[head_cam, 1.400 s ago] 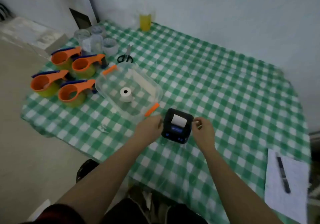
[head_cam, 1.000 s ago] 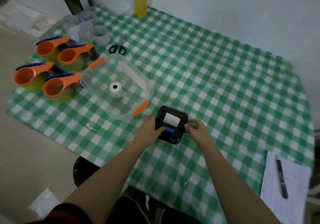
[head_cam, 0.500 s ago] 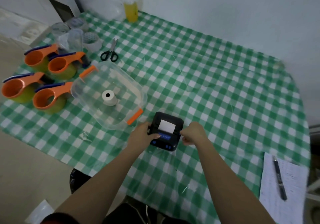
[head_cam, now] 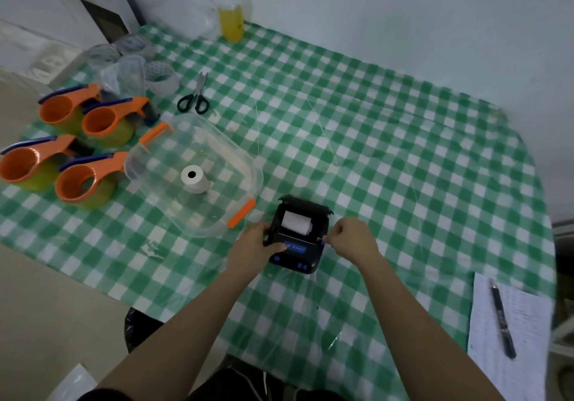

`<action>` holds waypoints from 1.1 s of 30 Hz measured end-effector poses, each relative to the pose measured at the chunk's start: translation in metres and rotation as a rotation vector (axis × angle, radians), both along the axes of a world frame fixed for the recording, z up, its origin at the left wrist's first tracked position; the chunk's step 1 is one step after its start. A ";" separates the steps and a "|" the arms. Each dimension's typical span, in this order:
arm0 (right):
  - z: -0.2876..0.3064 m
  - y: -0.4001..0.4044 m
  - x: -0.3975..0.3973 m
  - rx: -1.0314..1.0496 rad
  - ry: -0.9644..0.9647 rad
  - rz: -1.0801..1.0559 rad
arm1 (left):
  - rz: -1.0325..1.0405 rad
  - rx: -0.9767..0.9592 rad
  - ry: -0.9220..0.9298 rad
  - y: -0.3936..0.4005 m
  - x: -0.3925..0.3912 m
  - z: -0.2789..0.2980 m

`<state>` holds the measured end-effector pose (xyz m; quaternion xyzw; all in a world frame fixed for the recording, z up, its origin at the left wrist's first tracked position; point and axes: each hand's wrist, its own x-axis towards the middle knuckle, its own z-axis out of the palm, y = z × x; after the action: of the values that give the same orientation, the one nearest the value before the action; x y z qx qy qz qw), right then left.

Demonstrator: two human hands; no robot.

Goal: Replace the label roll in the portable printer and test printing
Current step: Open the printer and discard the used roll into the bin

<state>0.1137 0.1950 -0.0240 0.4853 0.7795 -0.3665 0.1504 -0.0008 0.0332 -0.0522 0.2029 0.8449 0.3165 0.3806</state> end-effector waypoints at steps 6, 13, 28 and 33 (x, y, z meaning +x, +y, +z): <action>-0.009 -0.027 0.009 0.272 0.411 0.187 | 0.000 0.001 0.020 0.001 0.000 0.000; -0.036 -0.049 -0.015 0.359 0.235 0.052 | 0.013 0.003 0.028 0.001 0.003 0.002; 0.027 -0.053 0.008 0.078 0.775 0.041 | -0.234 0.276 0.492 -0.003 0.026 0.044; 0.051 -0.072 -0.009 -0.018 0.936 0.040 | -0.040 0.376 0.458 -0.051 0.011 0.066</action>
<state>0.1047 0.1229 0.0267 0.2513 0.7694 -0.5499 -0.2061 0.0101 -0.0180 0.0135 0.3527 0.8311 0.4059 0.1419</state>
